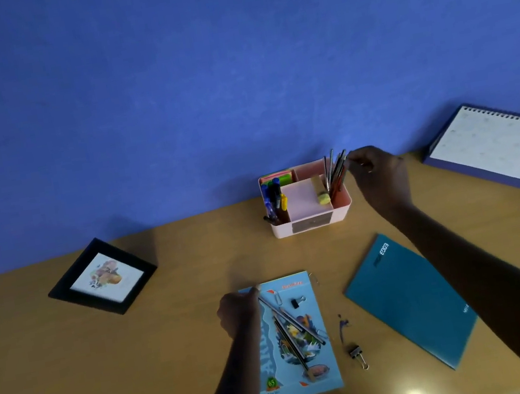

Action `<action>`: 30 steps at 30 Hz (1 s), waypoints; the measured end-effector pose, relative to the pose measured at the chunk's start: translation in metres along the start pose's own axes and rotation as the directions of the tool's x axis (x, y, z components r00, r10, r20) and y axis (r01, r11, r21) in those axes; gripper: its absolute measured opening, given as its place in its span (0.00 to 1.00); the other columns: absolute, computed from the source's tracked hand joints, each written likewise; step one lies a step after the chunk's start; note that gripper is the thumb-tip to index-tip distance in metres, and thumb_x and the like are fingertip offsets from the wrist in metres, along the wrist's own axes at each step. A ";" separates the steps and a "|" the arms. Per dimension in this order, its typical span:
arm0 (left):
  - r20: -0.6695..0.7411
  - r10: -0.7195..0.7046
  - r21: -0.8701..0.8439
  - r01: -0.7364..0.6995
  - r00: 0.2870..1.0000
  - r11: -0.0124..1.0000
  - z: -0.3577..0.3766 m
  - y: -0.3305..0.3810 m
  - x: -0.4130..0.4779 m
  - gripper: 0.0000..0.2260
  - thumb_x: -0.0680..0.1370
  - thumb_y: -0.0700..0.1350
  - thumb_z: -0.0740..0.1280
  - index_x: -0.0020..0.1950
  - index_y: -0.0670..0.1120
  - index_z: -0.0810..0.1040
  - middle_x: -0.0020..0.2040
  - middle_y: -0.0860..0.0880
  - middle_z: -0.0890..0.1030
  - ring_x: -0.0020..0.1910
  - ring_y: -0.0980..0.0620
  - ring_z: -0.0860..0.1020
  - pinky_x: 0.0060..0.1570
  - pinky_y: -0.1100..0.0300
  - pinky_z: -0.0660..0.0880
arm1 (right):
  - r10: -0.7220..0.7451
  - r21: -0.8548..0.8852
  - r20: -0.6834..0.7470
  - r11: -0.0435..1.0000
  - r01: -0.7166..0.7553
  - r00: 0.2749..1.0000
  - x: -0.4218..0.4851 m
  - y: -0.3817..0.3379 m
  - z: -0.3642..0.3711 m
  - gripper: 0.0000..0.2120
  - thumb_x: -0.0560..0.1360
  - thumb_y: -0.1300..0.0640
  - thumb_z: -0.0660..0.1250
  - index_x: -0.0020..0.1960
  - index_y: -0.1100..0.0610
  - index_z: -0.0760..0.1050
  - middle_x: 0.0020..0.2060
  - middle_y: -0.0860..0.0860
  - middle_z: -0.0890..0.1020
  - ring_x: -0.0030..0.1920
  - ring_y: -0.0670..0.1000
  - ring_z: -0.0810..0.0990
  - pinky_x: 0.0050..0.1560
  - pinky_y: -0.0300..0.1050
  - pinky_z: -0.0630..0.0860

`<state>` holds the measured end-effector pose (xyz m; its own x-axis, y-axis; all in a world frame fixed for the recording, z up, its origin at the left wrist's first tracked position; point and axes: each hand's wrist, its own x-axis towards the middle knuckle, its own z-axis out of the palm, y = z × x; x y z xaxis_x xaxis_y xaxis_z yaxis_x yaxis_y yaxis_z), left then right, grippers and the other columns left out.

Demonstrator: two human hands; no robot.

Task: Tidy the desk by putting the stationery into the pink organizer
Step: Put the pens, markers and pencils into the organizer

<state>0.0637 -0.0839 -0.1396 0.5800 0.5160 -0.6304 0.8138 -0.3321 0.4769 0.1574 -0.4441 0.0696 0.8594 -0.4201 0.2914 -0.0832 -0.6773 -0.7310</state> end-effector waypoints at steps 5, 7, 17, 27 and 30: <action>0.050 -0.063 -0.138 0.069 0.997 0.988 -0.014 0.023 -0.025 0.20 0.61 0.58 0.84 0.30 0.42 0.85 0.26 0.46 0.83 0.29 0.44 0.86 0.40 0.42 0.87 | 0.016 -0.050 0.022 0.999 -0.014 1.000 0.003 0.013 0.021 0.07 0.77 0.52 0.72 0.49 0.54 0.88 0.44 0.51 0.89 0.42 0.53 0.86 0.42 0.49 0.80; 0.041 -0.073 -0.169 0.079 0.996 0.982 -0.029 0.050 -0.062 0.14 0.69 0.45 0.82 0.31 0.39 0.84 0.27 0.44 0.83 0.23 0.47 0.81 0.34 0.51 0.83 | 0.054 -0.043 0.028 0.998 -0.053 0.998 0.003 0.018 0.028 0.10 0.76 0.49 0.71 0.50 0.53 0.88 0.44 0.50 0.89 0.42 0.51 0.85 0.43 0.48 0.80; -0.023 0.025 -0.277 -0.030 0.999 0.960 -0.044 0.077 -0.087 0.10 0.74 0.43 0.77 0.34 0.40 0.85 0.29 0.44 0.85 0.28 0.45 0.85 0.36 0.53 0.85 | 0.214 -0.050 0.047 0.976 -0.211 0.976 -0.004 0.035 0.037 0.07 0.77 0.50 0.73 0.51 0.51 0.87 0.43 0.46 0.89 0.42 0.46 0.85 0.39 0.42 0.78; -0.067 0.341 -0.401 -0.339 0.937 0.851 -0.066 0.135 -0.143 0.04 0.78 0.44 0.78 0.47 0.45 0.88 0.36 0.48 0.88 0.38 0.46 0.89 0.46 0.47 0.88 | 0.186 0.013 0.012 0.982 -0.186 0.982 -0.029 0.033 0.012 0.03 0.78 0.55 0.74 0.50 0.52 0.87 0.44 0.46 0.89 0.43 0.44 0.85 0.45 0.41 0.80; -0.077 0.405 -0.454 -0.393 0.911 0.799 -0.072 0.159 -0.166 0.03 0.78 0.44 0.78 0.47 0.44 0.88 0.37 0.47 0.88 0.41 0.45 0.89 0.45 0.47 0.88 | 0.184 0.017 0.072 0.982 -0.186 0.980 -0.058 0.039 0.005 0.03 0.79 0.55 0.74 0.52 0.52 0.87 0.45 0.44 0.88 0.43 0.42 0.85 0.45 0.42 0.82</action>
<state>0.0943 -0.1660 0.0854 0.8549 0.3968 -0.3342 0.4057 -0.1100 0.9074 0.1070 -0.4435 0.0211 0.8635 -0.4930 0.1063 -0.2330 -0.5770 -0.7828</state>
